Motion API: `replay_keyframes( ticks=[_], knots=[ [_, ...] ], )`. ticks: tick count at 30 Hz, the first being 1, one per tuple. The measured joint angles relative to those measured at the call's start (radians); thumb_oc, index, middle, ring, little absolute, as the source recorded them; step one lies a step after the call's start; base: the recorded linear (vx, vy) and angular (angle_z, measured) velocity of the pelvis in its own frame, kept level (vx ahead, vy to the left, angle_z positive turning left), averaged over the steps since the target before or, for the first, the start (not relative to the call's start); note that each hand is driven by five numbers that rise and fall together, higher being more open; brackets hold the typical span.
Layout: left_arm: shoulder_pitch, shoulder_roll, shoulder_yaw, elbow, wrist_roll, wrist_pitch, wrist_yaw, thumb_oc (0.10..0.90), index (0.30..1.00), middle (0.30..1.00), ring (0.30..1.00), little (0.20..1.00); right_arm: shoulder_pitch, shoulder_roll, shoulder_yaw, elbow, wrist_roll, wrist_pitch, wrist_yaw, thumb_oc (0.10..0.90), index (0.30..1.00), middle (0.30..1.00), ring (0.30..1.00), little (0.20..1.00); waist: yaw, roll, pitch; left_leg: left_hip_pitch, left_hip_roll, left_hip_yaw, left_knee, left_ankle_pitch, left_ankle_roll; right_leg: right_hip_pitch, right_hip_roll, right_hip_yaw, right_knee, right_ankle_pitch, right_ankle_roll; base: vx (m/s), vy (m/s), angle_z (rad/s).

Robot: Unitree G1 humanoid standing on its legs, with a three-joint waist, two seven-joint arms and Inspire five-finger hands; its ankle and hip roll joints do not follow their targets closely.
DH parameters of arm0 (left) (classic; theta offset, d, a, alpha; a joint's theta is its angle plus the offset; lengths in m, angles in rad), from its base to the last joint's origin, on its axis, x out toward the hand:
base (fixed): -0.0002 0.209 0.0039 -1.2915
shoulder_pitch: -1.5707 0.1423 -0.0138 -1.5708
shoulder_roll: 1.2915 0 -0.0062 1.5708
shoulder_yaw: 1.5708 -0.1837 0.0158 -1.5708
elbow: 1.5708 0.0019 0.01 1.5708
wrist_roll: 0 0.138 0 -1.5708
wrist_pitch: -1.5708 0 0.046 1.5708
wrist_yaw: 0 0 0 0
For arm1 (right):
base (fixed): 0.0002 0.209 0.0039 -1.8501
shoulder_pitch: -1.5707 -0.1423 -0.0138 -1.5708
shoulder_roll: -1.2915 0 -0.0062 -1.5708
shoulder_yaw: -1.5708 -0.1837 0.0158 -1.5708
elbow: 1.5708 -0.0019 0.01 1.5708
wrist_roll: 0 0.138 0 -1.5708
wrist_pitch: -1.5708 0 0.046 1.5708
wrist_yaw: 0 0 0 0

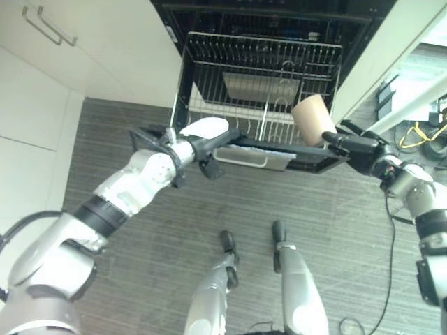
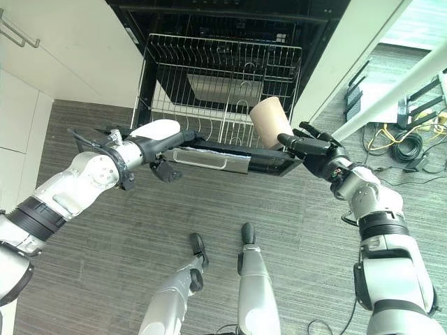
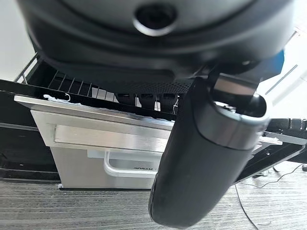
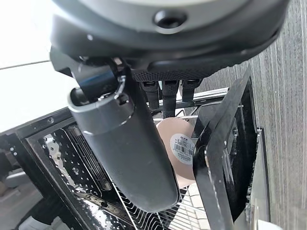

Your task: Place the dishes in the dishwasher.

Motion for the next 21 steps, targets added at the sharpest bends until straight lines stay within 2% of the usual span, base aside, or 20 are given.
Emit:
replay_keyframes(
  ticks=[6,12,15,21],
  knots=[
    [0.004,0.000,0.010,0.000,0.000,0.003,0.005,0.800,0.900,0.900,0.900,0.900,0.006,-0.002,0.008,-0.038,0.020,0.022,-0.011,0.800,0.900,0.900,0.900,0.900,0.000,0.001,0.000,-0.002,0.001,-0.002,-0.003,0.009,0.000,-0.008,0.001,0.000,0.010,0.001,-0.002,0.00,0.000,0.00],
    [0.004,0.000,0.011,-0.005,0.000,0.011,0.004,0.800,0.900,0.900,0.900,0.900,0.006,-0.004,0.025,-0.038,0.017,0.006,-0.002,0.800,0.900,0.900,0.900,0.900,0.000,0.001,0.000,-0.002,0.001,-0.001,-0.004,0.010,0.001,-0.010,0.001,0.000,0.011,0.001,-0.002,0.00,0.000,0.00],
    [0.004,0.000,0.012,-0.006,0.002,0.016,0.004,0.800,0.900,0.900,0.900,0.900,0.006,-0.004,0.051,-0.044,-0.014,-0.009,0.025,0.800,0.900,0.900,0.900,0.900,0.000,0.001,0.000,-0.002,0.001,-0.001,-0.004,0.010,0.001,-0.010,0.001,0.000,0.012,0.001,-0.002,0.00,0.000,0.00],
    [0.011,-0.001,0.021,-0.007,0.002,0.014,0.002,0.800,0.900,0.900,0.900,0.900,0.006,-0.017,0.067,-0.078,-0.083,0.004,0.026,0.800,0.900,0.900,0.900,0.900,0.001,0.001,0.000,-0.002,0.003,-0.001,-0.004,0.010,0.001,-0.010,0.003,0.000,0.011,0.001,-0.003,0.00,0.000,0.00]
  ],
)
